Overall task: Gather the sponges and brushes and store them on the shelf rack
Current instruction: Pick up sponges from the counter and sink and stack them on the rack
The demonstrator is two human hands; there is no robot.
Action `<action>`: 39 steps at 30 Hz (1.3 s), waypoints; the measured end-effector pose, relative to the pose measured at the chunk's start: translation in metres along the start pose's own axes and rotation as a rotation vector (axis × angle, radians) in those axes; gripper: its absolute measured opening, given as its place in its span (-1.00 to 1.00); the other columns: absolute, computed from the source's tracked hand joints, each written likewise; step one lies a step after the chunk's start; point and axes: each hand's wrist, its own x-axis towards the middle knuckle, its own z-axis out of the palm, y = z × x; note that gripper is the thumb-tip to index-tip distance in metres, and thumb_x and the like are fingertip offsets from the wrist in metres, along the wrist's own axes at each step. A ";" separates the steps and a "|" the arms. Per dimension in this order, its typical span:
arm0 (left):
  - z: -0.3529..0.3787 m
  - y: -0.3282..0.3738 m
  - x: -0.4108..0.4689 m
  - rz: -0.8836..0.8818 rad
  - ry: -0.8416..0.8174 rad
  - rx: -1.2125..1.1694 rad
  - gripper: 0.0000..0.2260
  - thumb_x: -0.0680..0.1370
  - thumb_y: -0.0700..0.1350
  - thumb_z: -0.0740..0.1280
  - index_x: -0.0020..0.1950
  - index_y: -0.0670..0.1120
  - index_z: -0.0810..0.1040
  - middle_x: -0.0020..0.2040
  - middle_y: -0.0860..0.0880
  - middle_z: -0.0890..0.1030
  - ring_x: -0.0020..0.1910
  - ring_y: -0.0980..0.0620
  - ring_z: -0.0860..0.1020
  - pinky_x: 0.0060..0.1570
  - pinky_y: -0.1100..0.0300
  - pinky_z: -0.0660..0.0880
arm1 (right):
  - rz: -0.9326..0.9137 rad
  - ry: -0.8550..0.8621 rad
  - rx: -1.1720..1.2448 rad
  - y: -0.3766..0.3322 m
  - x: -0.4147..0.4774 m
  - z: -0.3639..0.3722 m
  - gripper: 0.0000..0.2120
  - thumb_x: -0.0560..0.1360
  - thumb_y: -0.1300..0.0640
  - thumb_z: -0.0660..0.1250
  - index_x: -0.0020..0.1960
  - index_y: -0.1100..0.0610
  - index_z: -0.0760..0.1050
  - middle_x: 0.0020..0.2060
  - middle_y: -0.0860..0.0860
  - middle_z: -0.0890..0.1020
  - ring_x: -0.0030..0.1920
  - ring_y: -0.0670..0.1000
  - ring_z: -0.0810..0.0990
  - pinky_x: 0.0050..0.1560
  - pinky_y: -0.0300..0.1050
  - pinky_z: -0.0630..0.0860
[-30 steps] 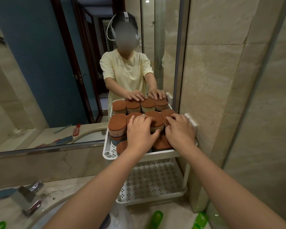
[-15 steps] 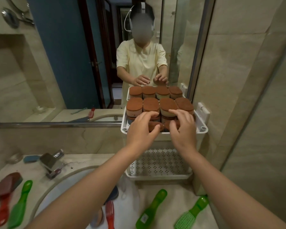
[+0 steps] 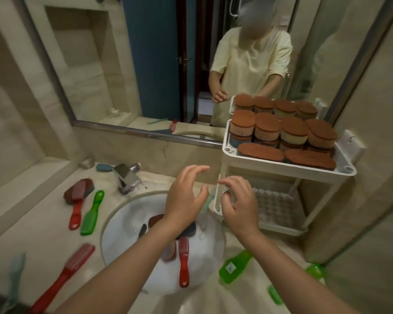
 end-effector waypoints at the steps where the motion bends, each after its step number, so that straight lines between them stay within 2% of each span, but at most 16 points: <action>1: -0.004 -0.008 -0.006 -0.032 -0.007 0.005 -0.63 0.52 -0.08 0.28 0.29 0.20 0.40 0.24 0.24 0.43 0.24 0.28 0.41 0.14 0.46 0.31 | 0.014 -0.037 0.013 -0.002 -0.004 0.010 -0.71 0.41 0.25 0.17 0.05 0.10 0.57 -0.03 -0.05 0.57 0.04 -0.01 0.52 0.04 0.00 0.50; 7: -0.030 -0.059 -0.042 -0.235 -0.058 0.017 -0.64 0.53 -0.12 0.30 0.30 0.15 0.41 0.22 0.22 0.44 0.20 0.27 0.43 0.14 0.34 0.41 | 0.106 -0.255 0.045 -0.008 -0.025 0.068 -0.72 0.42 0.28 0.22 0.04 0.02 0.56 -0.01 -0.15 0.52 0.07 -0.12 0.48 0.07 -0.14 0.45; 10: -0.036 -0.089 -0.059 -0.413 -0.130 0.046 -0.64 0.55 -0.10 0.31 0.31 0.15 0.40 0.21 0.21 0.46 0.15 0.25 0.46 0.08 0.32 0.43 | 0.194 -0.384 0.027 -0.003 -0.036 0.096 -0.67 0.44 0.21 0.23 0.14 -0.02 0.54 0.07 -0.19 0.51 0.11 -0.15 0.47 0.06 -0.22 0.43; 13: -0.036 -0.123 -0.077 -0.628 -0.235 0.006 -0.64 0.55 -0.10 0.32 0.33 0.10 0.40 0.18 0.16 0.51 0.17 0.17 0.50 0.07 0.30 0.41 | 0.362 -0.528 0.076 0.006 -0.051 0.122 -0.63 0.47 0.20 0.25 0.24 -0.04 0.47 0.15 -0.13 0.49 0.13 -0.11 0.50 0.09 -0.17 0.47; 16: -0.034 -0.152 -0.094 -0.775 -0.342 -0.036 -0.63 0.56 -0.11 0.31 0.35 0.05 0.38 0.17 0.08 0.50 0.16 0.09 0.51 0.04 0.27 0.43 | 0.530 -0.615 0.157 0.013 -0.065 0.143 -0.66 0.49 0.19 0.27 0.16 -0.17 0.41 0.11 -0.11 0.52 0.05 -0.14 0.54 0.10 -0.16 0.50; 18: -0.031 -0.168 -0.102 -0.847 -0.394 -0.067 -0.65 0.55 -0.09 0.33 0.31 0.08 0.38 0.15 0.07 0.50 0.08 0.11 0.51 -0.05 0.31 0.42 | 0.605 -0.639 0.161 0.019 -0.073 0.157 -0.77 0.53 0.10 0.26 0.13 -0.15 0.40 0.04 -0.12 0.52 -0.01 -0.18 0.53 0.04 -0.19 0.48; 20: -0.027 -0.182 -0.105 -0.894 -0.437 -0.098 -0.66 0.54 -0.08 0.34 0.28 0.10 0.37 0.10 0.09 0.50 0.04 0.12 0.50 -0.10 0.33 0.41 | 0.657 -0.672 0.144 0.025 -0.081 0.172 -0.87 0.58 0.05 0.23 0.09 -0.13 0.36 -0.05 -0.17 0.49 -0.09 -0.21 0.50 -0.07 -0.30 0.42; 24: -0.013 -0.207 -0.104 -1.017 -0.509 -0.153 -0.65 0.56 -0.12 0.32 0.34 -0.03 0.38 0.11 0.05 0.48 0.10 0.04 0.51 0.08 0.17 0.50 | 0.788 -0.771 0.178 0.041 -0.089 0.201 -0.91 0.61 0.10 0.21 0.07 -0.04 0.32 -0.12 -0.20 0.46 -0.13 -0.18 0.48 -0.18 -0.44 0.42; 26: -0.005 -0.218 -0.103 -1.086 -0.527 -0.180 -0.63 0.57 -0.15 0.31 0.37 -0.08 0.38 0.17 -0.03 0.49 0.15 0.00 0.50 0.15 0.14 0.47 | 0.867 -0.790 0.176 0.050 -0.092 0.214 -0.89 0.61 0.10 0.22 0.11 -0.01 0.31 -0.12 -0.21 0.44 -0.13 -0.20 0.46 -0.18 -0.39 0.39; 28: 0.004 -0.230 -0.102 -1.152 -0.546 -0.206 -0.60 0.59 -0.16 0.28 0.42 -0.12 0.35 0.27 -0.09 0.48 0.22 -0.04 0.49 0.17 0.16 0.43 | 0.960 -0.778 0.190 0.062 -0.096 0.227 -0.85 0.59 0.12 0.24 0.13 0.04 0.33 -0.11 -0.16 0.46 -0.10 -0.16 0.48 -0.06 -0.25 0.38; 30: 0.010 -0.238 -0.102 -1.179 -0.563 -0.218 -0.58 0.60 -0.17 0.26 0.46 -0.12 0.31 0.35 -0.12 0.44 0.27 -0.06 0.48 0.13 0.23 0.40 | 1.037 -0.758 0.213 0.068 -0.100 0.234 -0.81 0.57 0.15 0.26 0.15 0.05 0.33 -0.08 -0.11 0.49 -0.05 -0.06 0.51 -0.02 -0.18 0.41; 35: 0.027 -0.257 -0.102 -1.213 -0.612 -0.237 -0.50 0.60 -0.15 0.27 0.52 -0.10 0.23 0.46 -0.11 0.36 0.37 -0.04 0.40 0.07 0.31 0.33 | 1.167 -0.686 0.253 0.083 -0.104 0.253 -0.75 0.56 0.22 0.26 0.19 0.04 0.32 0.02 -0.02 0.52 0.01 0.00 0.54 0.01 -0.12 0.47; 38: 0.038 -0.264 -0.101 -1.218 -0.580 -0.264 -0.54 0.59 -0.21 0.26 0.49 -0.13 0.29 0.38 -0.13 0.44 0.16 0.00 0.49 -0.17 0.50 0.39 | 1.184 -0.707 0.170 0.090 -0.106 0.261 -0.72 0.57 0.21 0.23 0.27 0.10 0.36 0.12 0.03 0.54 0.11 0.07 0.54 0.17 -0.01 0.50; 39: 0.040 -0.265 -0.100 -1.236 -0.570 -0.276 -0.56 0.59 -0.22 0.25 0.47 -0.13 0.31 0.34 -0.13 0.48 0.12 0.00 0.50 -0.19 0.47 0.41 | 1.181 -0.710 0.152 0.092 -0.107 0.263 -0.71 0.58 0.22 0.21 0.29 0.16 0.38 0.14 0.06 0.54 0.14 0.08 0.54 0.19 -0.01 0.50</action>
